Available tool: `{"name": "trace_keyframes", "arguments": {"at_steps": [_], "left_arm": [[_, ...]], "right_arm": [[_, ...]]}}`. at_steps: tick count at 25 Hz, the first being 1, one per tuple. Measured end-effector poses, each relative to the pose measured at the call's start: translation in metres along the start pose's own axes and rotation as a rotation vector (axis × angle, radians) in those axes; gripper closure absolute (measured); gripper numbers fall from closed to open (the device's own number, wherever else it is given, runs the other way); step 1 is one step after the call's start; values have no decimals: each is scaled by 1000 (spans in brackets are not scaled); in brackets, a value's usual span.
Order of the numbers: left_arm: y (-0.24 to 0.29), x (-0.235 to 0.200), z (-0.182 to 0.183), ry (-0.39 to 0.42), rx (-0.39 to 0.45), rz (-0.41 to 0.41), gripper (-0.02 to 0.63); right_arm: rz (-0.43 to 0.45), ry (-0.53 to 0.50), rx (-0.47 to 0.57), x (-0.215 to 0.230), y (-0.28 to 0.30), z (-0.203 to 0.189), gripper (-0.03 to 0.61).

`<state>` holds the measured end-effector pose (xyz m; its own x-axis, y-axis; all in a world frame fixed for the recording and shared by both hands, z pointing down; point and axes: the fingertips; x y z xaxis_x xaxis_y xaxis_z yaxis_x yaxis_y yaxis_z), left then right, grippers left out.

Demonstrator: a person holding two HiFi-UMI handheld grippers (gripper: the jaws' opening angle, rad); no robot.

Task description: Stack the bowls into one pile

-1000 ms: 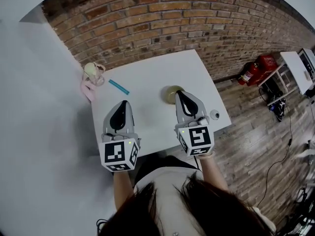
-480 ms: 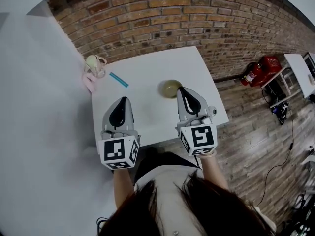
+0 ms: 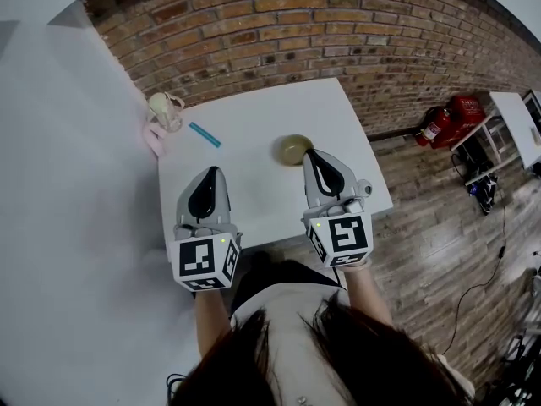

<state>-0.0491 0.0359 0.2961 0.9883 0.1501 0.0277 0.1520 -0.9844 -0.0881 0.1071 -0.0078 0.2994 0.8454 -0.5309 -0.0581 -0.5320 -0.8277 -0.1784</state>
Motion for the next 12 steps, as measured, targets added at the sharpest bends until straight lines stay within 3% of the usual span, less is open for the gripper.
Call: {"name": "trace_keyframes", "arguments": {"at_steps": [12], "left_arm": [[7,-11,-1,-12,2,-3,614]], "right_arm": [[-1,4,-5,-5,11,-3,575]]}}
Point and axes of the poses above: the fingertips, and each gripper's own axes: y forward along the fingers, x to its right, z out of its top, and after that the axes turned 8 degrees about x, right-handed
